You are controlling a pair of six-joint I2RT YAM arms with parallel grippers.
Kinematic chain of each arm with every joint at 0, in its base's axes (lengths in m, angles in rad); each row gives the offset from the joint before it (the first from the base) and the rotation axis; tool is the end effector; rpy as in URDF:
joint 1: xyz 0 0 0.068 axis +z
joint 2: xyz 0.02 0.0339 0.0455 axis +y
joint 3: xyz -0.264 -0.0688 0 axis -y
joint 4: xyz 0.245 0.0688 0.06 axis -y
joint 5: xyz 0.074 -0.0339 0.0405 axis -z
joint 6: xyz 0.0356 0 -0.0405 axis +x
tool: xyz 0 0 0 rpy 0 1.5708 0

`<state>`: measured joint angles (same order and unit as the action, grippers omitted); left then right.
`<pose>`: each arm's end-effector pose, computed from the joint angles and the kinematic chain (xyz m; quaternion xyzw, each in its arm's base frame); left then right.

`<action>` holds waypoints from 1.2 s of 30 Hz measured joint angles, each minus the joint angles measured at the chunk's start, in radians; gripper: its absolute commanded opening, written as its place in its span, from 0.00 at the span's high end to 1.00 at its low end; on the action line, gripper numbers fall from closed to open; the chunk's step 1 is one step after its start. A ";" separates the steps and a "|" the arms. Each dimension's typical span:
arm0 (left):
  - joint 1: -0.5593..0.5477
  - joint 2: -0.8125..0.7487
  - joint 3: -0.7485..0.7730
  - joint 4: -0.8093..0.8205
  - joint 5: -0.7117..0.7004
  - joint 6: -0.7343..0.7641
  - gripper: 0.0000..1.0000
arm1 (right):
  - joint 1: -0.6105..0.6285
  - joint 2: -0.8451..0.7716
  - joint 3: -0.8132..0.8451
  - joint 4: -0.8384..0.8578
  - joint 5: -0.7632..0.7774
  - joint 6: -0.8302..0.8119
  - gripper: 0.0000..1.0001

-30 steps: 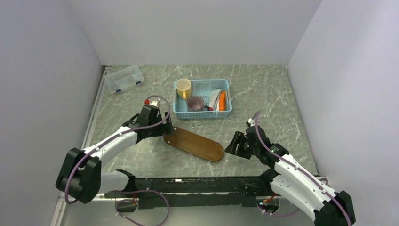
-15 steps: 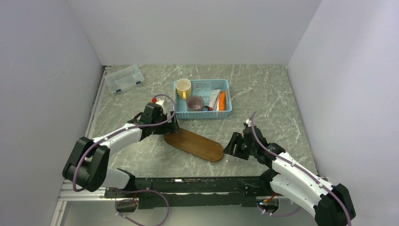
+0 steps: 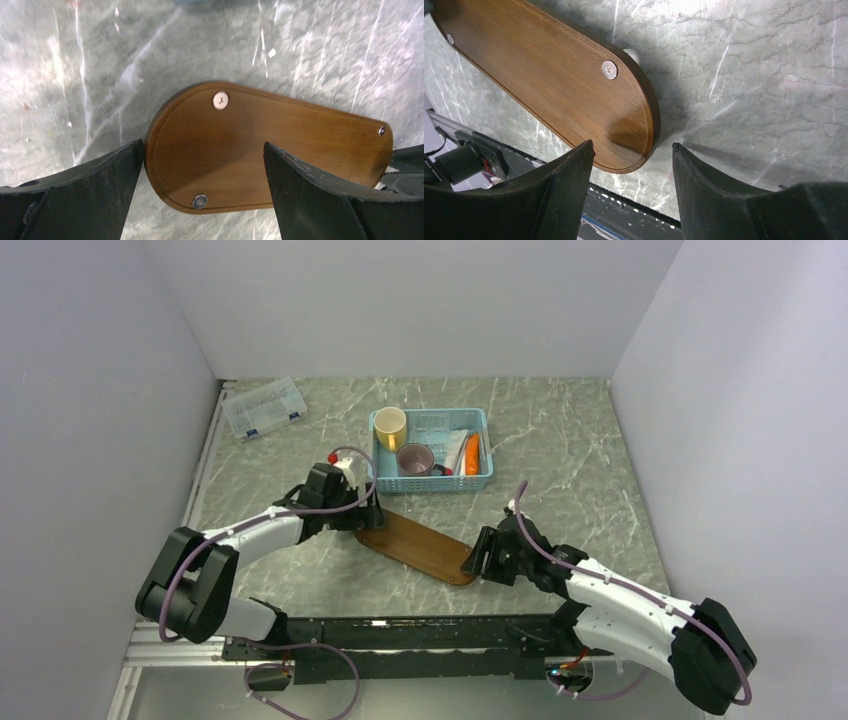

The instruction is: Prepare toiletry sets of a toothbrush and toothpaste on the tray

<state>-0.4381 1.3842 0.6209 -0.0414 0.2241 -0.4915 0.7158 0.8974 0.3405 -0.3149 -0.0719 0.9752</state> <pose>0.2365 -0.1195 0.1686 0.0172 0.9225 -0.2592 0.2855 0.1232 0.1105 0.1575 0.1092 0.9326 0.2785 0.2017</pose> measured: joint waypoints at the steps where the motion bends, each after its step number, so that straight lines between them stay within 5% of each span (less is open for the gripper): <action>1: 0.000 -0.003 -0.011 0.000 0.003 0.000 0.04 | 0.006 0.007 0.000 0.004 0.008 0.008 0.38; 36: -0.126 -0.076 -0.088 0.000 0.022 0.039 0.11 | 0.007 0.080 0.042 -0.035 0.132 0.055 0.40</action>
<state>-0.5636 1.3087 0.5331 -0.0418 0.2462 -0.4530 0.7227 0.9779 0.3828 -0.3504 0.0605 1.0302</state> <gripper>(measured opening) 0.895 0.608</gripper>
